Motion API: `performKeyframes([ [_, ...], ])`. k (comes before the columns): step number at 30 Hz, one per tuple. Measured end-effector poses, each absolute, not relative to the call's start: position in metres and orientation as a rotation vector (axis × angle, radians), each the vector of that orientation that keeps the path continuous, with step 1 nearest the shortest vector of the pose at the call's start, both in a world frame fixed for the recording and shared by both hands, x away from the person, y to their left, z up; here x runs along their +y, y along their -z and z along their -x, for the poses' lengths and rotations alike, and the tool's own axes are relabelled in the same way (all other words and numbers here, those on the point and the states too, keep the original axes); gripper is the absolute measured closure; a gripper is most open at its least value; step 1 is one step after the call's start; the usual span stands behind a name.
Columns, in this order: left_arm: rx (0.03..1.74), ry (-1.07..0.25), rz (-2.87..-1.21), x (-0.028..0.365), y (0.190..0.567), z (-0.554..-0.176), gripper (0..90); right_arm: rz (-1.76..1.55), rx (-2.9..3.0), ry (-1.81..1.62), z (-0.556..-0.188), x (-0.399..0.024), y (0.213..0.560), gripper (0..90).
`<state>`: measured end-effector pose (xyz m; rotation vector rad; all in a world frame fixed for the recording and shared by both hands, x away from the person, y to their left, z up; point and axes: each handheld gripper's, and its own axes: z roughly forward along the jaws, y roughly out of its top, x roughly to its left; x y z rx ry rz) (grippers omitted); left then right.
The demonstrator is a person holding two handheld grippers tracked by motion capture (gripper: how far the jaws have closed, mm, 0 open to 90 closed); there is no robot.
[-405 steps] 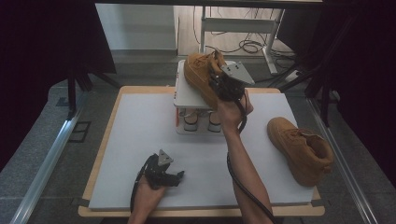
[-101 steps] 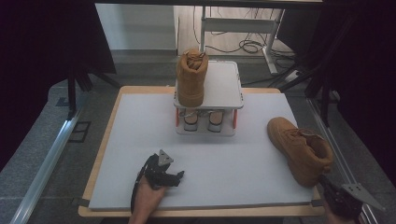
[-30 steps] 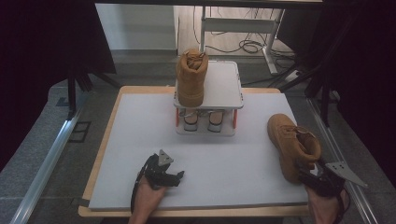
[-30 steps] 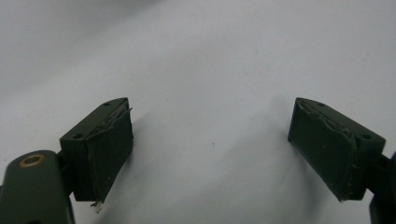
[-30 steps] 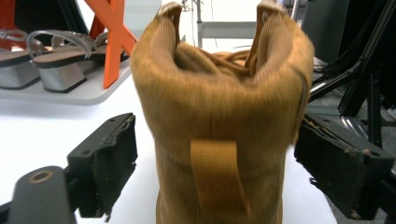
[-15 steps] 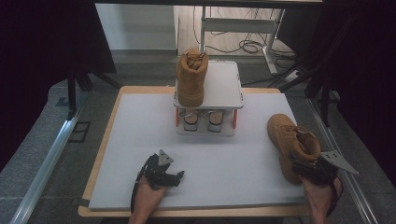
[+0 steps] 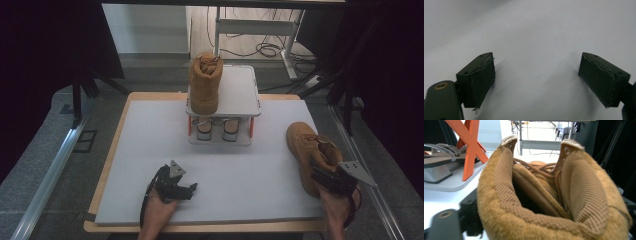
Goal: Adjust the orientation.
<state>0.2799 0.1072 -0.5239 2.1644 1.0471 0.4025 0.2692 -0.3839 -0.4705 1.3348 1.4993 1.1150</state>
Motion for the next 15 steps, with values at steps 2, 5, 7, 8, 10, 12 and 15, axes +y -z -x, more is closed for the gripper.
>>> performKeyframes([
  [2, 1.047, -0.403, -2.164, 0.1071, 0.5239, -0.2798, 13.8, -1.324, 1.5, -1.122, -0.2679, -0.384, 0.4713, 21.4],
  [5, 1.047, -0.403, -2.164, 0.1071, 0.5239, -0.2798, 13.8, -1.338, 1.52, -1.157, -0.2663, -0.3879, 0.4703, 32.8],
  [7, 1.047, -0.403, -2.164, 0.1071, 0.5239, -0.2798, 13.8, -1.349, 1.532, -1.167, -0.2655, -0.3888, 0.4691, 40.2],
  [8, 1.047, -0.403, -2.164, 0.1072, 0.5239, -0.2798, 13.8, -1.343, 1.534, -1.165, -0.2652, -0.3889, 0.4692, 43.6],
  [10, 1.047, -0.402, -2.164, 0.1072, 0.5239, -0.2799, 13.8, -1.332, 1.536, -1.156, -0.2643, -0.387, 0.4697, 49.3],
  [12, 1.049, -0.402, -2.166, 0.1072, 0.5238, -0.2798, 13.8, -1.325, 1.54, -1.142, -0.2641, -0.3852, 0.4694, 52.5],
  [15, 1.049, -0.402, -2.165, 0.1072, 0.5238, -0.2799, 13.8, -1.328, 1.545, -1.134, -0.265, -0.3837, 0.4676, 54.8],
])
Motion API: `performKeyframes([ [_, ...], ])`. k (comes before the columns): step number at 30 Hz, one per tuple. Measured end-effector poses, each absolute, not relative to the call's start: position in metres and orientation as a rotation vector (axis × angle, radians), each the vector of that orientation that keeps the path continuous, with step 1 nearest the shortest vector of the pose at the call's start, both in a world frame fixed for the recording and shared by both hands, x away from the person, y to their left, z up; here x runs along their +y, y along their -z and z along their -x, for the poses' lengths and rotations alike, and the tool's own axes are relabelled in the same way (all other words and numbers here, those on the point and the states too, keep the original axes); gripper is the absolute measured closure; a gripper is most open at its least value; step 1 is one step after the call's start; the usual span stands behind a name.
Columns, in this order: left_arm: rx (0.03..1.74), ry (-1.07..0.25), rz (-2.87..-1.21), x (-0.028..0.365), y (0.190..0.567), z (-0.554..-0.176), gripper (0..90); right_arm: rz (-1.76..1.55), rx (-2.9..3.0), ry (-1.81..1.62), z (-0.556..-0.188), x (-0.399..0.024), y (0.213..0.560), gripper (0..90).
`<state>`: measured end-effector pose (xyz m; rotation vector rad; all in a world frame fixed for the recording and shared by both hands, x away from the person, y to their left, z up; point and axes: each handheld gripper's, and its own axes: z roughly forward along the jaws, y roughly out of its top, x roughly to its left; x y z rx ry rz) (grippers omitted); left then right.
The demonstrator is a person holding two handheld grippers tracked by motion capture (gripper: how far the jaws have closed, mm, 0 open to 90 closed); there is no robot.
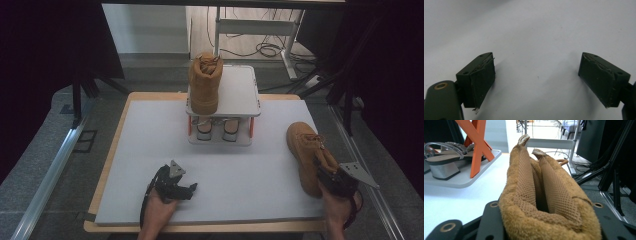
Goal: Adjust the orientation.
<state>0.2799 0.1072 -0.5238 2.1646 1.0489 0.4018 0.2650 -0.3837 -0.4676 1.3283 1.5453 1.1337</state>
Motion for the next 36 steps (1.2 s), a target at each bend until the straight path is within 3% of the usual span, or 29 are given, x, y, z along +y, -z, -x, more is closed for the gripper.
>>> performKeyframes([
  [15, 1.048, -0.401, -2.167, 0.107, 0.524, -0.28, 13.8, -1.312, 1.536, -1.115, -0.261, -0.379, 0.442, 57.7],
  [36, 1.044, -0.4, -2.172, 0.108, 0.524, -0.28, 13.8, -1.173, 1.458, -1.233, -0.271, -0.348, 0.38, 57.5],
])
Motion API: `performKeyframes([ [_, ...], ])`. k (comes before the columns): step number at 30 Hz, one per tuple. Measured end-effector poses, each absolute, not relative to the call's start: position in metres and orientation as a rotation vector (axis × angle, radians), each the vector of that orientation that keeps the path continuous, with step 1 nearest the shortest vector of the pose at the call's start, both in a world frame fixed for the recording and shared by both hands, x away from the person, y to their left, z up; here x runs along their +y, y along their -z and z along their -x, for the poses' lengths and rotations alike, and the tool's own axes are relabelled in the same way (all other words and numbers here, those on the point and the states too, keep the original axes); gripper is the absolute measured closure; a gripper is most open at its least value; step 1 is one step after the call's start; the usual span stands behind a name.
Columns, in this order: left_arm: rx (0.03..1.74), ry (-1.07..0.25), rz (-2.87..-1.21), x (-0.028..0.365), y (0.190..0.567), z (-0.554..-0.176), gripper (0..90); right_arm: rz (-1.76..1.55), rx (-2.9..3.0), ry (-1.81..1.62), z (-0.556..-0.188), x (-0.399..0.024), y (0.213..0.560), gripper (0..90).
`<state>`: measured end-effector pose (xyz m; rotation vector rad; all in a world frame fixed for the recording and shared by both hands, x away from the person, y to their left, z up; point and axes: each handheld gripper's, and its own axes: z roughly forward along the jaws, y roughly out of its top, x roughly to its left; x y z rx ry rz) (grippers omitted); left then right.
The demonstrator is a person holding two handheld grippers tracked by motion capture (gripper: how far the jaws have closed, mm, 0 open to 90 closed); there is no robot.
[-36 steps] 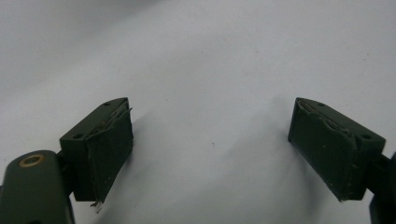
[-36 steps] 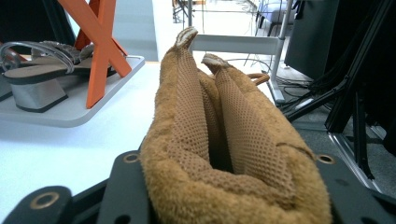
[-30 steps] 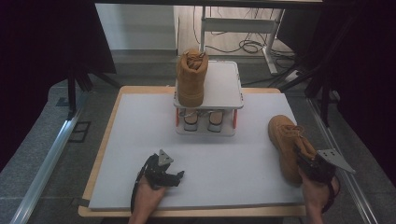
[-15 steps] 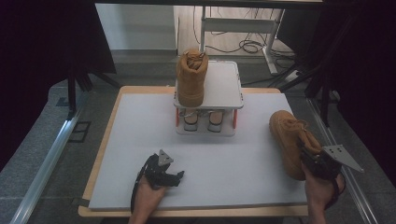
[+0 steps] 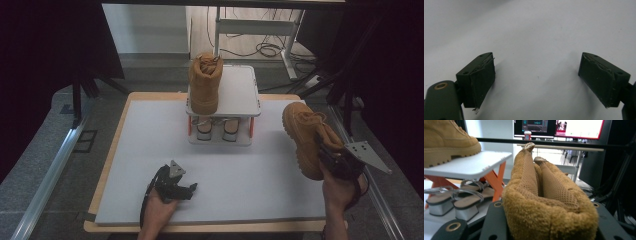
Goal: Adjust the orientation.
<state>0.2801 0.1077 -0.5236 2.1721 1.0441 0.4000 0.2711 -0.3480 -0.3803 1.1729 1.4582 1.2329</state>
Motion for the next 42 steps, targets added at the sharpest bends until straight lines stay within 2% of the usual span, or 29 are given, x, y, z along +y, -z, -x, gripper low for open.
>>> performKeyframes([
  [42, 1.042, -0.403, -2.172, 0.108, 0.524, -0.28, 13.8, -1.007, 1.455, -1.322, -0.321, -0.289, 0.309, 57.4],
])
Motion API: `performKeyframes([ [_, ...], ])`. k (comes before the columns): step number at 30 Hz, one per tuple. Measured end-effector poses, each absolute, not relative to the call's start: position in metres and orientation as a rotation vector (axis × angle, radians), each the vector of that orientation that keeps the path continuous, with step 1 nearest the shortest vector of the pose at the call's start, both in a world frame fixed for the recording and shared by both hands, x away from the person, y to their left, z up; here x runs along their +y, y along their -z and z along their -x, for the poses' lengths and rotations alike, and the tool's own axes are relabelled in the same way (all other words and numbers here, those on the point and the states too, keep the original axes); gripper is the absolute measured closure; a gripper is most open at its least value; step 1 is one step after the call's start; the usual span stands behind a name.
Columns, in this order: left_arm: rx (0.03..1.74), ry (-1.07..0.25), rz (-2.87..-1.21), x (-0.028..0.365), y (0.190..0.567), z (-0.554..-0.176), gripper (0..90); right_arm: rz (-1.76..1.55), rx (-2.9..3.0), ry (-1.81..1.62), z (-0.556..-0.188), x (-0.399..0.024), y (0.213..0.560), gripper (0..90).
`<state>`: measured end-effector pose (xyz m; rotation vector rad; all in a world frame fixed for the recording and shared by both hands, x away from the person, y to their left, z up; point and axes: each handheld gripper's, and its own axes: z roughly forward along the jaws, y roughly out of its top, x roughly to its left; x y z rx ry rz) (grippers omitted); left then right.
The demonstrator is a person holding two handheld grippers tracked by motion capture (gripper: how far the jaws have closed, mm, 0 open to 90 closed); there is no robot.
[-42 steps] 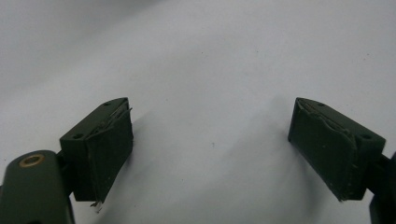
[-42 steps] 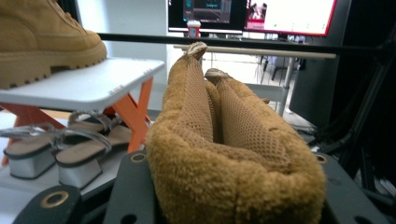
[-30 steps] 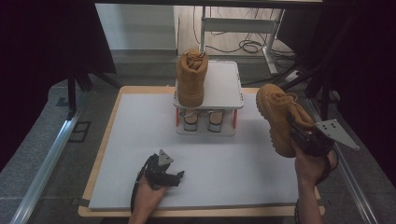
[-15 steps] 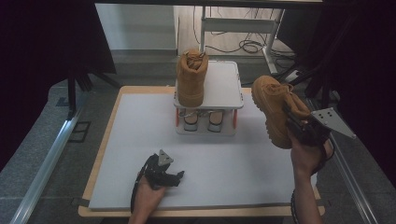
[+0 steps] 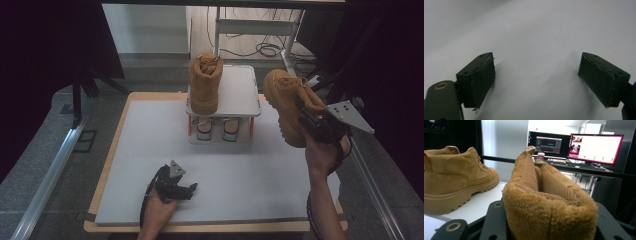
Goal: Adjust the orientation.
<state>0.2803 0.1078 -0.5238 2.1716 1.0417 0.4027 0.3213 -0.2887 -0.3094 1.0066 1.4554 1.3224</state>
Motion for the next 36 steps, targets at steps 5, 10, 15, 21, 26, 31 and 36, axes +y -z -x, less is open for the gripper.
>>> performKeyframes([
  [5, 1.042, -0.404, -2.175, 0.108, 0.524, -0.28, 13.8, -0.99, 1.471, -1.325, -0.33, -0.279, 0.305, 57.4],
  [10, 1.043, -0.404, -2.174, 0.108, 0.524, -0.28, 13.9, -0.966, 1.493, -1.32, -0.339, -0.267, 0.3, 57.4],
  [15, 1.041, -0.406, -2.171, 0.108, 0.524, -0.28, 13.9, -0.949, 1.511, -1.325, -0.347, -0.256, 0.297, 57.4],
  [21, 1.041, -0.406, -2.172, 0.108, 0.524, -0.28, 13.9, -0.934, 1.536, -1.337, -0.357, -0.24, 0.296, 57.4],
  [26, 1.041, -0.407, -2.172, 0.108, 0.524, -0.28, 14.0, -0.919, 1.557, -1.343, -0.367, -0.227, 0.297, 57.3],
  [31, 1.041, -0.407, -2.167, 0.108, 0.524, -0.28, 14.0, -0.916, 1.577, -1.348, -0.377, -0.215, 0.298, 57.3],
  [36, 1.041, -0.407, -2.167, 0.108, 0.524, -0.28, 14.0, -0.915, 1.591, -1.352, -0.388, -0.208, 0.301, 57.3],
])
